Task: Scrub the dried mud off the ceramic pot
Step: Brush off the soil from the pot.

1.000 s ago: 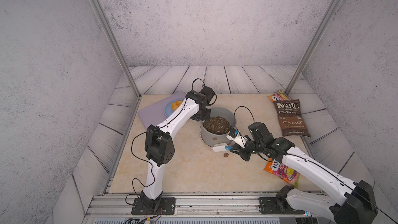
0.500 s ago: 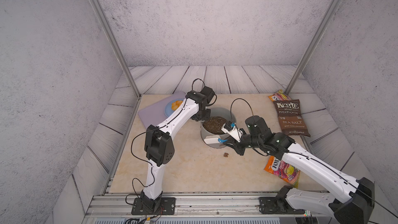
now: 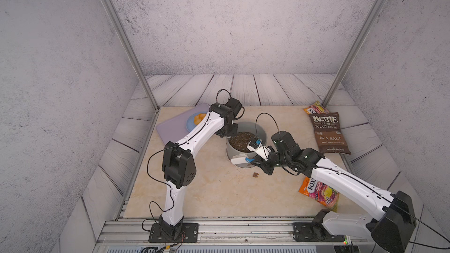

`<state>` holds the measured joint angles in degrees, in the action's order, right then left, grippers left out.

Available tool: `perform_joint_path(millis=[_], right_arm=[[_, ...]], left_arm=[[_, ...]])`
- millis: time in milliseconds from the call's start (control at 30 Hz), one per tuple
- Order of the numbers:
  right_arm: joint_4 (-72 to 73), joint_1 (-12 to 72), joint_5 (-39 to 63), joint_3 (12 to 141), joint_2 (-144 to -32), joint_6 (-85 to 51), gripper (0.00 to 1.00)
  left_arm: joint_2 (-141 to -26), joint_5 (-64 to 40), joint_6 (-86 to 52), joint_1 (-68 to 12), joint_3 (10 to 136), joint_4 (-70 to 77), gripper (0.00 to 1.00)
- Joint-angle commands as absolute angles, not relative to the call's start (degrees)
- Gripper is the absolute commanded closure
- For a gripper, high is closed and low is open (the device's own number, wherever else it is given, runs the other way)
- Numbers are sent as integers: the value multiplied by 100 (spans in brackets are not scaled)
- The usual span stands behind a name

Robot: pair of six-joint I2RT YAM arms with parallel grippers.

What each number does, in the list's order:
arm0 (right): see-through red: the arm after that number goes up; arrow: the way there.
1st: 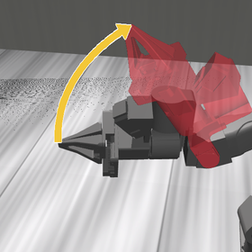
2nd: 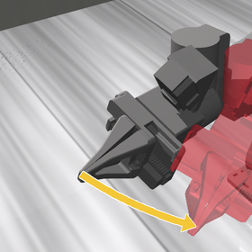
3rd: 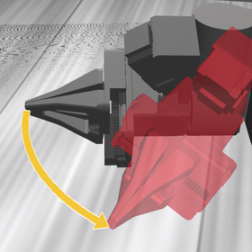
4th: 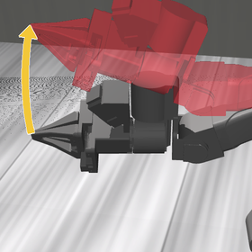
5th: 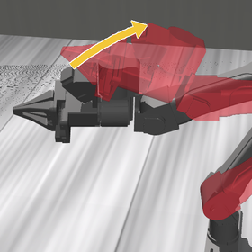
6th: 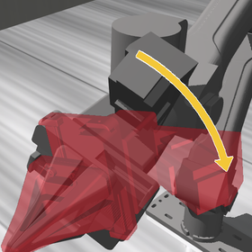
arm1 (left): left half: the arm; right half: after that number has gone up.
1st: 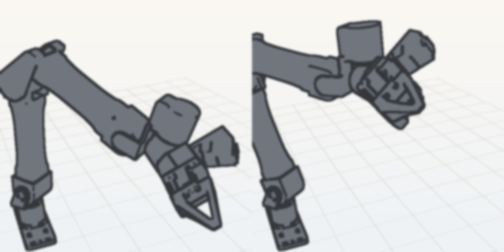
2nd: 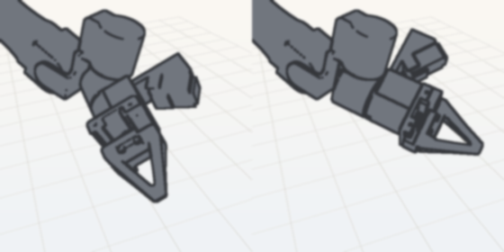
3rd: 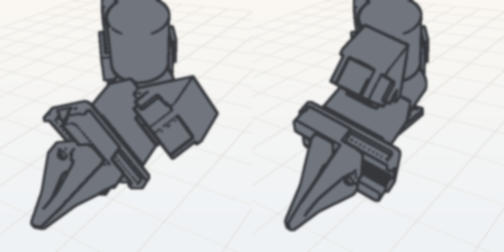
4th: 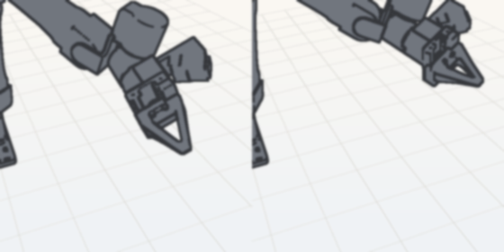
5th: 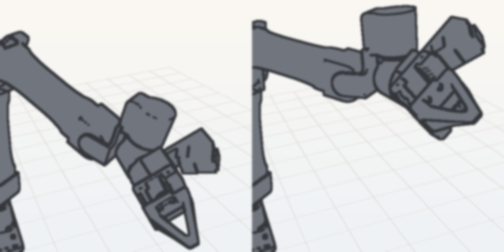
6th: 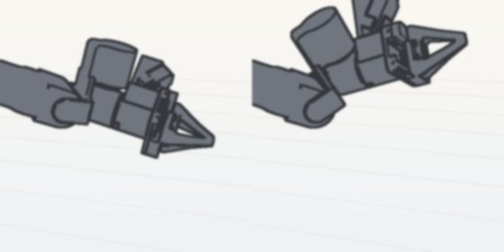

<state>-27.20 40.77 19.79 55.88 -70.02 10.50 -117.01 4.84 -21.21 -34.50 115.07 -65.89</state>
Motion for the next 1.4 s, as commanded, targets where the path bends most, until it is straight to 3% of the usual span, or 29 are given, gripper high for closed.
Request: perform_joint_path(millis=[0, 267, 500, 967, 1133, 1367], right_arm=[[-2907, 3903, 1164, 5333, -6912, 818, 100], [-2884, 4003, 2436, 5146, -6587, 687, 100], [-2725, 4434, 2896, 4865, -6330, 664, 100], [-3326, 4430, 2587, 5609, -6583, 1174, 100], [-3306, 4414, 2470, 5607, -6576, 1174, 100], [-3248, 4386, 2464, 5601, -6550, 1107, 100]], left_arm=[[-11531, 675, -1284, -3437, 11446, -7123, 100], [-11638, 803, -946, -3438, 11512, -7090, 100], [-11794, 425, -305, -3419, 11644, -6870, 100], [-11978, 460, 333, -3331, 11957, -6891, 100], [-11913, 410, 198, -3331, 11974, -6953, 88], [-11691, 382, -190, -3335, 12163, -7141, 64]])
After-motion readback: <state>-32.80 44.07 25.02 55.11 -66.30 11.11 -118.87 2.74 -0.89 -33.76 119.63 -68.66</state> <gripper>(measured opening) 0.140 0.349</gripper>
